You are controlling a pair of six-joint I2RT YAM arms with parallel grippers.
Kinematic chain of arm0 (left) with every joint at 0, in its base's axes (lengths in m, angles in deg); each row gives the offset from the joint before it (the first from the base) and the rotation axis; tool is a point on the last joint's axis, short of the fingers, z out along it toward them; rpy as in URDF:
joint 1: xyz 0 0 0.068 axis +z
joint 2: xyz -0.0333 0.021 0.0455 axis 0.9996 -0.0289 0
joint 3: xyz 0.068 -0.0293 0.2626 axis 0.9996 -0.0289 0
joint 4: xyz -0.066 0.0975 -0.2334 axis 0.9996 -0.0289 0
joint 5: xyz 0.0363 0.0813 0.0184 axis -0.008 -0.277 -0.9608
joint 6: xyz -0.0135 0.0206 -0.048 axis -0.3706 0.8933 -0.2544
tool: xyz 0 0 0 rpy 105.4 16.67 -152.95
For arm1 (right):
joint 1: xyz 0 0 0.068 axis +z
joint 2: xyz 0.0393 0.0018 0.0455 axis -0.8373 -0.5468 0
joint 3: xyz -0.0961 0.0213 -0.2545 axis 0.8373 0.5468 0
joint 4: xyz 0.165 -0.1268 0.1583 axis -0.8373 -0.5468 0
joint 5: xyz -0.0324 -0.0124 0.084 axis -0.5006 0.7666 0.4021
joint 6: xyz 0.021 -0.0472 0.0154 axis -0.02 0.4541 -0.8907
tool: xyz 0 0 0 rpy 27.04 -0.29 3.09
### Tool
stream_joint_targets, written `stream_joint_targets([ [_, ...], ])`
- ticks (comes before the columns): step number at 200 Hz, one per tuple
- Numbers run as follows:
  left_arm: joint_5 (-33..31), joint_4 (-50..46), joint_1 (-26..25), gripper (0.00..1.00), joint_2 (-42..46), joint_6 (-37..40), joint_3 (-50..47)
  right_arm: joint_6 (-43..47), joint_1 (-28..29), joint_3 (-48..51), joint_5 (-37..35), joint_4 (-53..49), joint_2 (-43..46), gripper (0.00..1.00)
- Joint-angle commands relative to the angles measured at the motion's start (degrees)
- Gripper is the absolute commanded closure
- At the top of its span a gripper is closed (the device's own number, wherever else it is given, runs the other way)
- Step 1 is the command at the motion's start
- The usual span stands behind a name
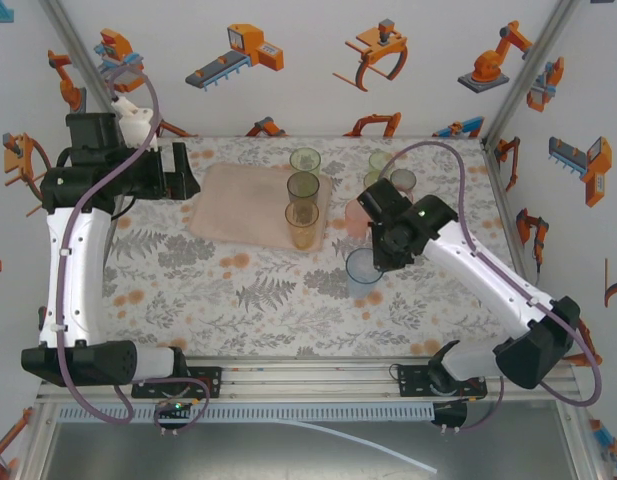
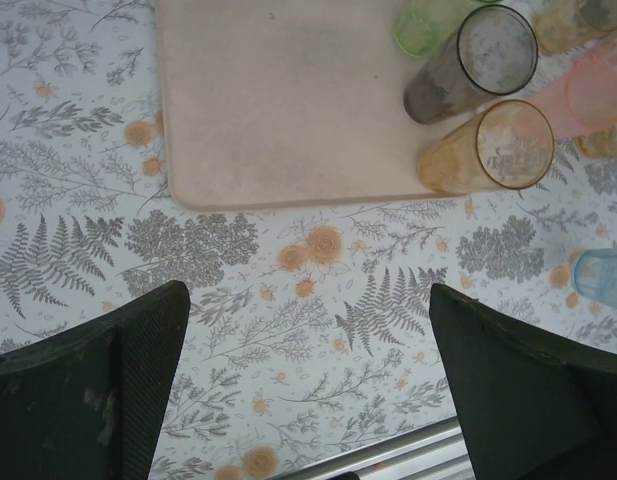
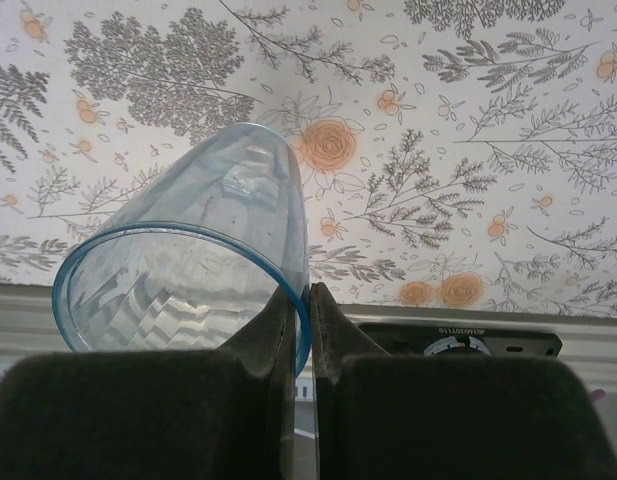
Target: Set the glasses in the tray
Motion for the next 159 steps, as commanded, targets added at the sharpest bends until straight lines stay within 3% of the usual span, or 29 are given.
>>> stream_joint_targets([
  [1, 0.0, 1.3, 1.0, 0.03, 0.1, -2.2, -1.0, 1.6, 0.7, -3.7, 1.1, -1.9, -1.7, 1.00],
  [84, 0.8, 2.0, 2.5, 0.03, 1.6, -2.4, -2.2, 4.8, 6.6, -21.2, 4.6, -5.6, -12.2, 0.99],
  [159, 2.1, 2.5, 2.6, 0.03, 3.6, -1.6, -2.1, 9.8, 7.7, -45.9, 9.0, -7.9, -27.0, 0.99],
])
